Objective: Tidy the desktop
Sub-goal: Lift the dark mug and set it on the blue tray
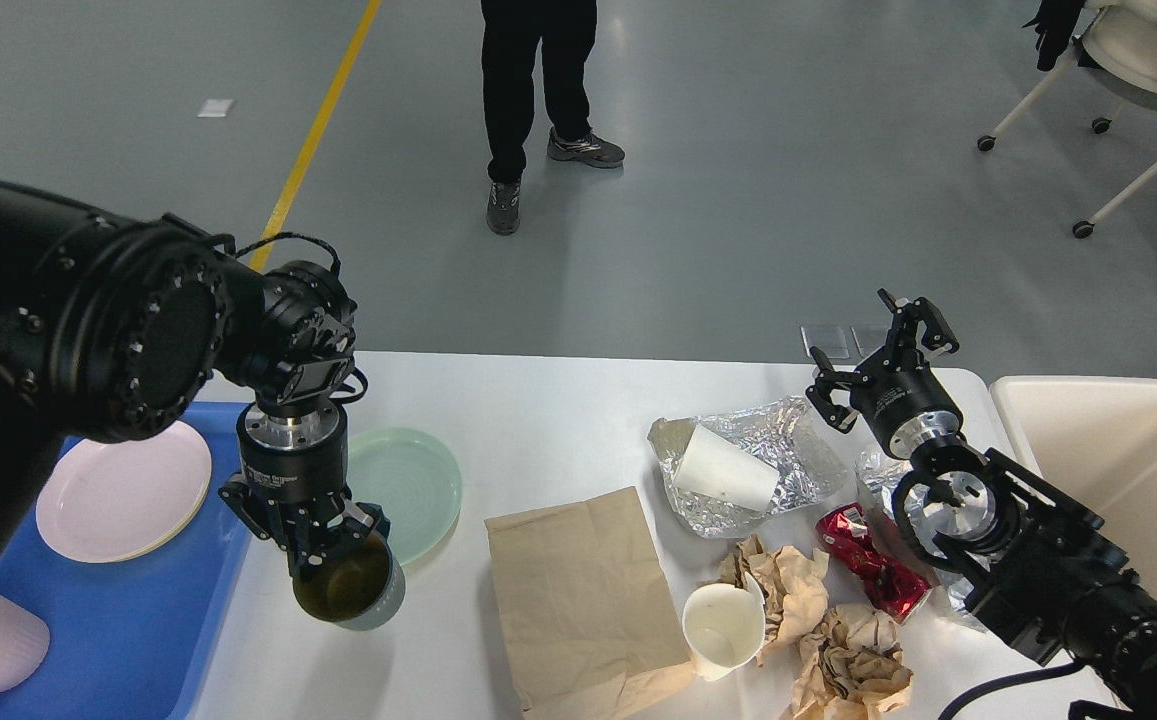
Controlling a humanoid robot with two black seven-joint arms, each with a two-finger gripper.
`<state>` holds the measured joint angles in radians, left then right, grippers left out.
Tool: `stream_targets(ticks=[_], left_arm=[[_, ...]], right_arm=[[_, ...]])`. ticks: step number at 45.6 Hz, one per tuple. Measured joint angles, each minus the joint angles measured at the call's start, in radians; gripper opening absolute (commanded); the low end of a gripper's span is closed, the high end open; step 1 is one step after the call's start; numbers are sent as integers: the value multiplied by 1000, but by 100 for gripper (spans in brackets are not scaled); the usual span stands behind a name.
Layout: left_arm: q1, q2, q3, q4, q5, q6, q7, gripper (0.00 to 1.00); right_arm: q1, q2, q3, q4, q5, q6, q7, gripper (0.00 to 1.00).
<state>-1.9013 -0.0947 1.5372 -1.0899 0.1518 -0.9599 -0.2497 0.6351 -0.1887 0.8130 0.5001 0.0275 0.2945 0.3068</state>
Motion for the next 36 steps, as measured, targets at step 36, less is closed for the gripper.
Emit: stream_targets(ticks=[36], left_arm=[[-181,321,66,-125,4,0,15,0]], right_arm=[[0,0,0,0,0,0,0,100]])
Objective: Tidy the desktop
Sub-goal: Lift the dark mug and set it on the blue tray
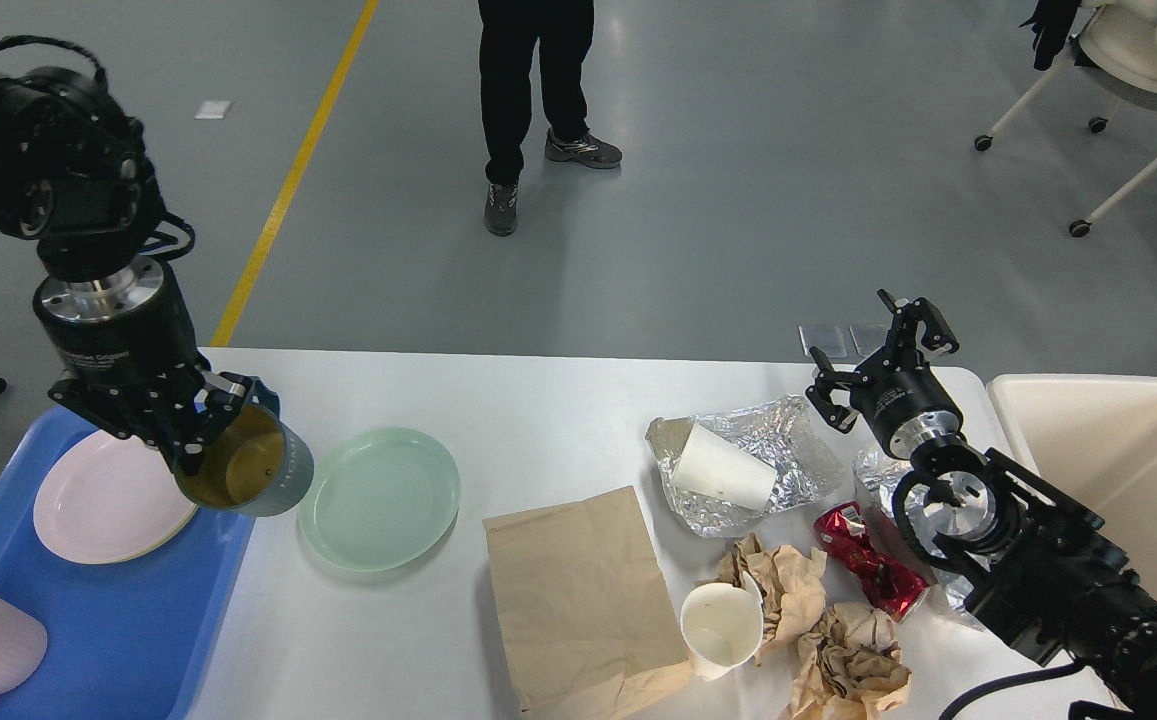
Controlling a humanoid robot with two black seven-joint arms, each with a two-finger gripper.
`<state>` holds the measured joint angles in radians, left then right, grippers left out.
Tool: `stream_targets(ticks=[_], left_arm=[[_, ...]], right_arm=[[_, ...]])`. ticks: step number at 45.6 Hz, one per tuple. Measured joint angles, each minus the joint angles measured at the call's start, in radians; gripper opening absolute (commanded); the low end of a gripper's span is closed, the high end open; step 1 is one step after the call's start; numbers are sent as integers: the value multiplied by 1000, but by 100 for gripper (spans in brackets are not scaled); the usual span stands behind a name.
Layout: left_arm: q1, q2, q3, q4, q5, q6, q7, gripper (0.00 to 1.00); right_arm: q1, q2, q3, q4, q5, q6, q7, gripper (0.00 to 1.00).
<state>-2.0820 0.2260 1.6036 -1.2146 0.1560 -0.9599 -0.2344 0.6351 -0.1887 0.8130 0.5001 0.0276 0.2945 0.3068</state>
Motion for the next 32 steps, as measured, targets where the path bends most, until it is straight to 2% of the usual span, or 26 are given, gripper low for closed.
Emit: stream_targets(ticks=[5,16,32], left_arm=[[141,118,4,112,1,0,2,0],[364,250,-2,299,0,0,0,0],[645,288,-80,429,-2,0,-4,0]], right_arm=[[0,0,0,0,0,0,0,100],[0,0,0,0,0,0,0,100],[0,0,0,0,0,0,0,100]])
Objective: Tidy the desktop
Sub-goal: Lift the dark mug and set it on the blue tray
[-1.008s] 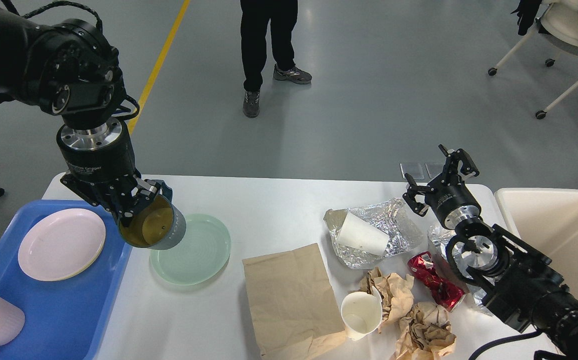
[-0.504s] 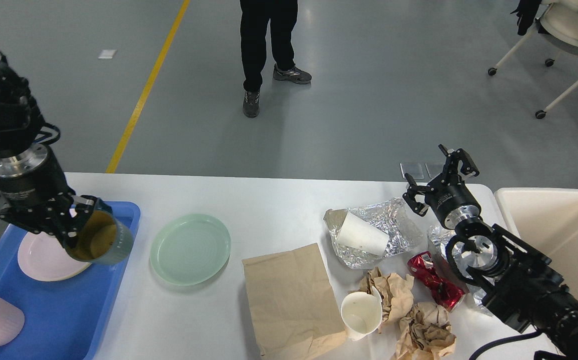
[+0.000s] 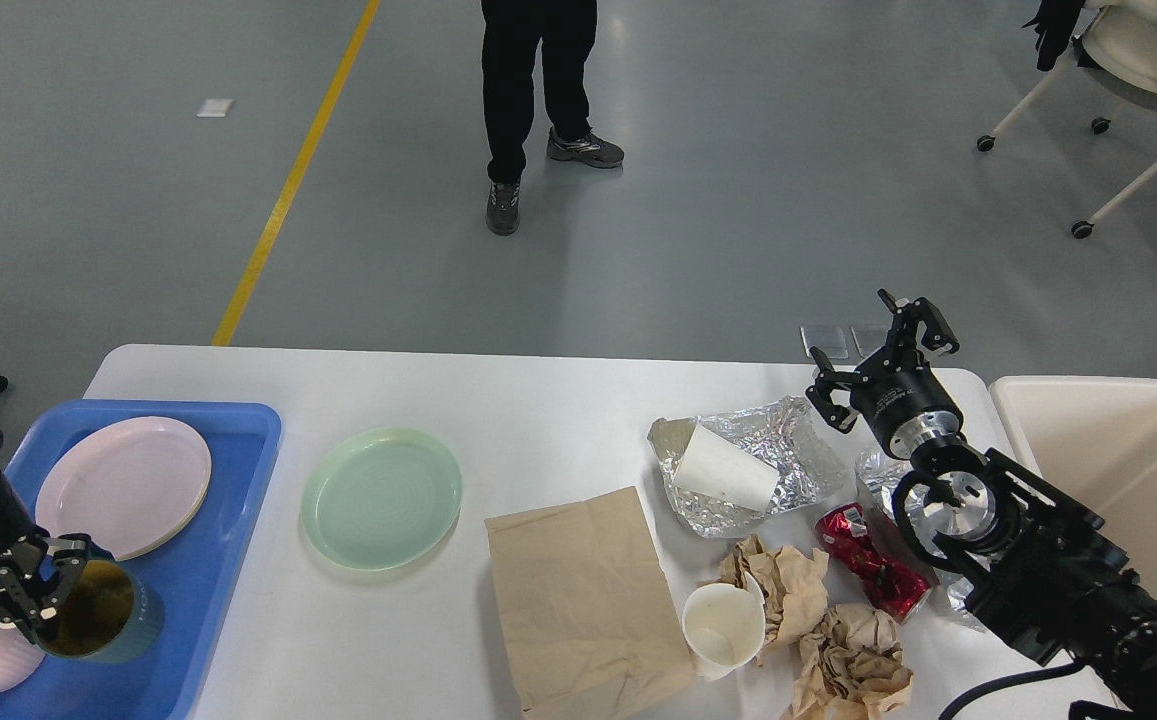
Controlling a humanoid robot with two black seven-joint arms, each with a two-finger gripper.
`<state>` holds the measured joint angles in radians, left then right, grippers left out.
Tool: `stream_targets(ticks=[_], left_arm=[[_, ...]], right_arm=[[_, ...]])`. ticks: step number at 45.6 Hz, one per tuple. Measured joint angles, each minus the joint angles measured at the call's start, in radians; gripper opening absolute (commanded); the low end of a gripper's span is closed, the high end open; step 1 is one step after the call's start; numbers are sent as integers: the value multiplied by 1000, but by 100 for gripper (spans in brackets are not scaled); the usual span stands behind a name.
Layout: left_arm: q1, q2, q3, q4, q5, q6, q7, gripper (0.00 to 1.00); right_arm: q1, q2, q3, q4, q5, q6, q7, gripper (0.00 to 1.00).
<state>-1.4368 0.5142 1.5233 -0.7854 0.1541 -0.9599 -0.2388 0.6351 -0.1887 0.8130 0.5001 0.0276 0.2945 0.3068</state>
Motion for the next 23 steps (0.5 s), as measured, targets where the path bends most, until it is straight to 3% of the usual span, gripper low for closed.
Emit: stream_targets(ticks=[12,17,23], left_arm=[[102,-14,-13,56,-3,0,-9,1],[114,-16,-14,69,-4,0,-9,12],[116,-18,-17,75,-8,0,-9,36]], right_arm=[[0,0,0,0,0,0,0,100],[0,0,0,0,0,0,0,100],[0,0,0,0,0,0,0,100]])
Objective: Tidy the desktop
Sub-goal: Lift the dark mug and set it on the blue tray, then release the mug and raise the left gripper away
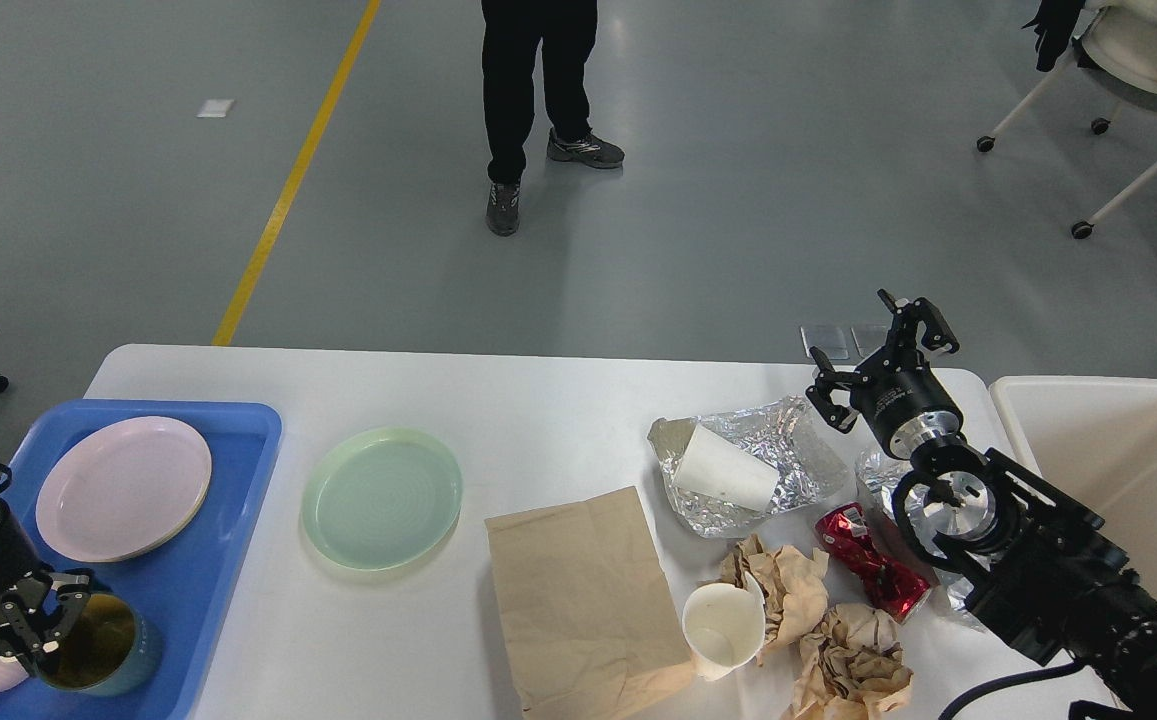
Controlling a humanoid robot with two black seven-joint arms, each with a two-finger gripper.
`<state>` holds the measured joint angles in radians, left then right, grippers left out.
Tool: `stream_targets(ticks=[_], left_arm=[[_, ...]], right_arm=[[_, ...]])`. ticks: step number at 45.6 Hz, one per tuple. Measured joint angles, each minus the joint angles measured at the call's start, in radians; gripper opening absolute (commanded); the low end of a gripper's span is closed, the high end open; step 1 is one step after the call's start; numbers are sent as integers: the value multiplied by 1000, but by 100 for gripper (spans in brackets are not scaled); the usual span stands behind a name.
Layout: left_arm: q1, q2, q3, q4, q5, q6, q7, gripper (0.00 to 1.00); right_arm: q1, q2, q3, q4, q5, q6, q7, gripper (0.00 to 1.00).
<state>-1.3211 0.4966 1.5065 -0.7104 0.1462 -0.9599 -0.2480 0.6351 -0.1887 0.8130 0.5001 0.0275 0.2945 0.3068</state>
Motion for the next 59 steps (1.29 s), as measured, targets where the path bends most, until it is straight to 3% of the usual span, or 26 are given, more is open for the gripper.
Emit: stream_targets(ticks=[11,14,26,39,50,59], left_arm=[[-12,-4,0,0,-8,0,-1,87],[-31,-4,9,-4,-9,0,0,91],[-204,-15,74,-16,-12,0,-2,96],[-397,-200,102,-26,-14,0,-4,96],[-638,-337,102,-125,-13,0,-1,96],[-818,-357,102,-221,-10,0,6,96]], right_arm=[[0,0,0,0,0,0,0,100],[0,0,0,0,0,0,0,100],[0,0,0,0,0,0,0,100],[0,0,0,0,0,0,0,100],[0,0,0,0,0,0,0,100],[0,0,0,0,0,0,0,100]])
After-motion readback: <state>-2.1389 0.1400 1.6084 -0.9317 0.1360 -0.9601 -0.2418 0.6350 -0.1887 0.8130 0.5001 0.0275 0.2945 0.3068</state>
